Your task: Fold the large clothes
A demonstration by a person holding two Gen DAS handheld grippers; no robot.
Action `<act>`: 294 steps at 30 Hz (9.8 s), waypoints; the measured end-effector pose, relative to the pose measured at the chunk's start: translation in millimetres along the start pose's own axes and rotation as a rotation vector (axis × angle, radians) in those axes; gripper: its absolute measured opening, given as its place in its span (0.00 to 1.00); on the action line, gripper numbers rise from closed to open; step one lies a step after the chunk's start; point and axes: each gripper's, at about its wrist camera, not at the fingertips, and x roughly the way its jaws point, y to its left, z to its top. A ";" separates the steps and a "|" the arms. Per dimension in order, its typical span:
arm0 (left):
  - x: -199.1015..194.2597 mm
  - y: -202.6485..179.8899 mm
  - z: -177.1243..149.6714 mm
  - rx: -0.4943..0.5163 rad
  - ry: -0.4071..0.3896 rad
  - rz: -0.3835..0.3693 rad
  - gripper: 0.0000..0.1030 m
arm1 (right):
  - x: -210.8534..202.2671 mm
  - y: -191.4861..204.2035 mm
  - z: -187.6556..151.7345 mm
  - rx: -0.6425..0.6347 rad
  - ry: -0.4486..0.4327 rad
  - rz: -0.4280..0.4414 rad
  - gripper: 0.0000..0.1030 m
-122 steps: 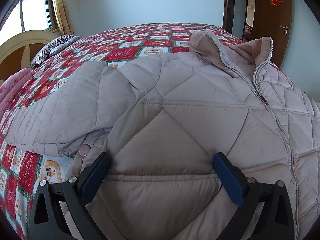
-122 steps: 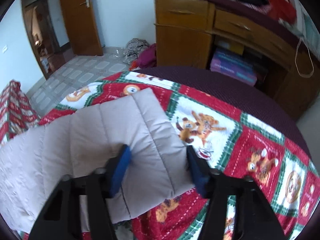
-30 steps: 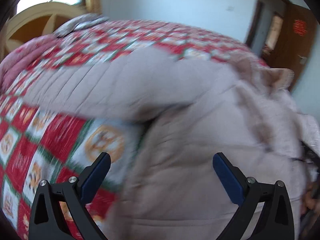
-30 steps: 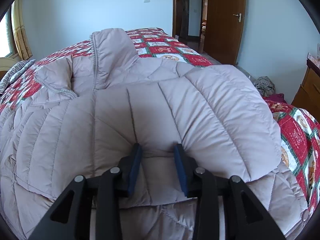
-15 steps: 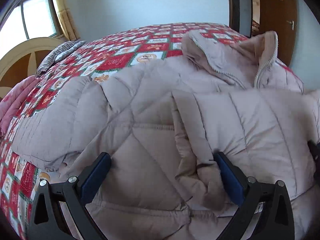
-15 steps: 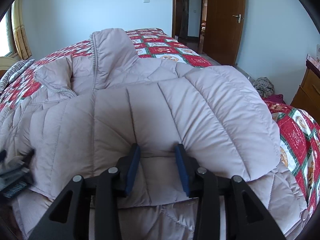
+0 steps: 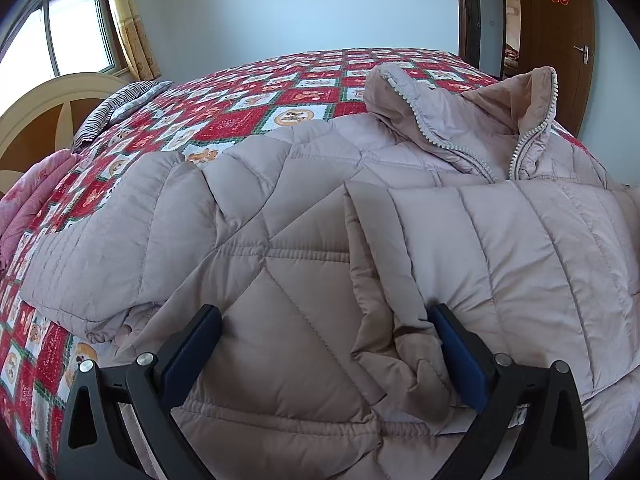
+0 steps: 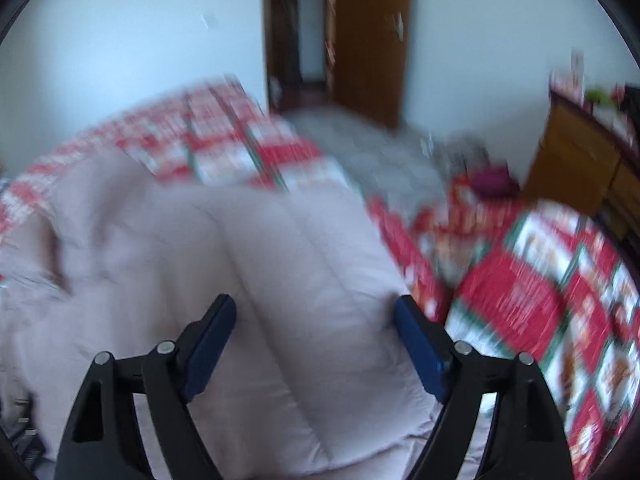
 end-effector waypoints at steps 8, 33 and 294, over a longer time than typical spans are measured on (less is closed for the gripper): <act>0.2 3.7 0.2 -0.021 0.005 -0.031 0.99 | 1.4 2.9 1.5 -0.010 -0.031 -0.023 0.93; 43.0 378.6 -24.7 -0.887 0.087 0.369 0.59 | -3.4 6.1 -3.4 -0.031 -0.055 -0.052 0.93; 77.2 -25.8 125.8 -0.110 0.000 -0.214 0.90 | -11.1 117.3 47.3 -0.387 -0.173 0.201 0.59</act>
